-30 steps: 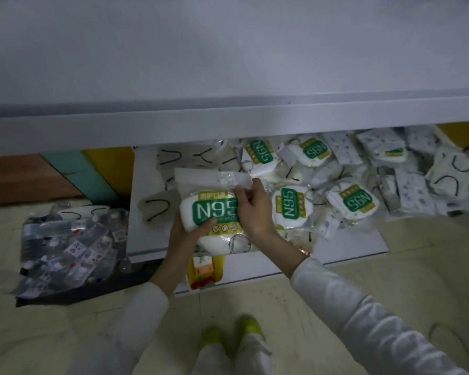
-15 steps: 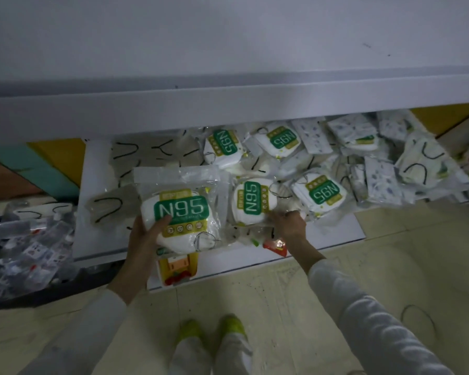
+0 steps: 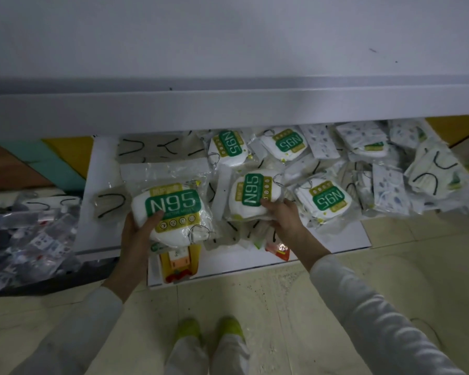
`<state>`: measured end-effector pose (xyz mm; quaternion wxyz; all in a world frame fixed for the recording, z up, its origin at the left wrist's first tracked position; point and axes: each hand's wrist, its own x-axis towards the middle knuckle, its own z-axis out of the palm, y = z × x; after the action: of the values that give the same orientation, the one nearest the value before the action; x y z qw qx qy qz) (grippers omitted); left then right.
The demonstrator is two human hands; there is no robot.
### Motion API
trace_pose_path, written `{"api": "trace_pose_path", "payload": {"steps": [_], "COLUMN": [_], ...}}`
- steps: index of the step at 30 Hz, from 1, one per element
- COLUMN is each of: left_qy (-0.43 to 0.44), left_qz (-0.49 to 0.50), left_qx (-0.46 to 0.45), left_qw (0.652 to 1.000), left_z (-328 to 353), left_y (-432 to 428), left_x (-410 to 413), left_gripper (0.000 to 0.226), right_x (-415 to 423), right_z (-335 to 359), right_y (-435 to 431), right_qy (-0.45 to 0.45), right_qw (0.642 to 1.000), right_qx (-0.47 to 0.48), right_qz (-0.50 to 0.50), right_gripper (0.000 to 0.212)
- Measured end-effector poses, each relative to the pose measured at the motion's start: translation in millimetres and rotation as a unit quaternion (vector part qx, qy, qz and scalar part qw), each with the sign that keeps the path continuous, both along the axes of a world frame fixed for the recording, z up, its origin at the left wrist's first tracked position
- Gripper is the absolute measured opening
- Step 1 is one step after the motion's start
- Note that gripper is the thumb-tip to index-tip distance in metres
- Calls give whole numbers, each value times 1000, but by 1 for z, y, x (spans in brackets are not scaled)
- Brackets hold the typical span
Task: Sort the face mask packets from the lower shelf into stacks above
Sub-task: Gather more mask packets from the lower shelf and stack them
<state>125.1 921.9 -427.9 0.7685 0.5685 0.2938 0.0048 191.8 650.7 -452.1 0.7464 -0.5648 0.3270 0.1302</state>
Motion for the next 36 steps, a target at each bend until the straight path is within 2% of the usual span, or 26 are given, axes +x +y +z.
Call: {"api": "trace_pose_path", "payload": {"steps": [4, 9, 12, 14, 17, 19, 21, 23, 25, 27, 29, 32, 34, 36], "left_qy": [-8, -16, -25, -32, 3, 16, 4, -8, -39, -55, -53, -51, -59, -54], "left_qz": [8, 32, 25, 15, 26, 34, 44, 31, -1, -33, -56, -103, -131, -162], "left_qx": [4, 21, -2, -15, -30, -43, -43, -47, -34, -26, -20, -63, -79, -98], "left_qw": [1000, 999, 999, 999, 999, 998, 998, 998, 999, 998, 997, 991, 987, 980], "left_z": [5, 20, 32, 41, 51, 58, 66, 72, 76, 78, 80, 81, 91, 92], "left_y": [2, -10, -25, -35, -44, -44, -40, -34, -27, -23, -21, -22, -26, -28], "left_x": [-2, -4, -1, 2, 7, 11, 14, 14, 12, 9, 4, 0, -8, -16], "left_gripper": [35, 40, 42, 39, 12, 18, 7, 18, 43, 69, 71, 81, 66, 53], "right_x": [-4, -24, -37, -44, -52, -56, -58, -58, -60, -66, -73, -85, -96, -107], "right_z": [30, 90, 121, 133, 143, 149, 153, 156, 160, 164, 167, 166, 169, 178], "right_y": [-14, -10, 21, 45, 75, 84, 86, 84, 82, 81, 81, 75, 69, 60], "right_qy": [-98, -133, -144, -135, -114, -120, -131, -145, -161, -175, -183, -181, -156, -139], "right_qw": [988, 952, 939, 949, 970, 979, 978, 977, 982, 984, 982, 966, 956, 951], "right_qx": [121, 276, 311, 284, 213, 159, 138, 117, 67, 19, -49, -179, -228, -232], "right_qz": [-8, 15, 18, 11, -9, -47, -84, -100, -67, -35, -19, 35, 98, 149], "right_gripper": [68, 55, 50, 45, 40, 37, 36, 50, 59, 50, 30, 37, 43, 44]}}
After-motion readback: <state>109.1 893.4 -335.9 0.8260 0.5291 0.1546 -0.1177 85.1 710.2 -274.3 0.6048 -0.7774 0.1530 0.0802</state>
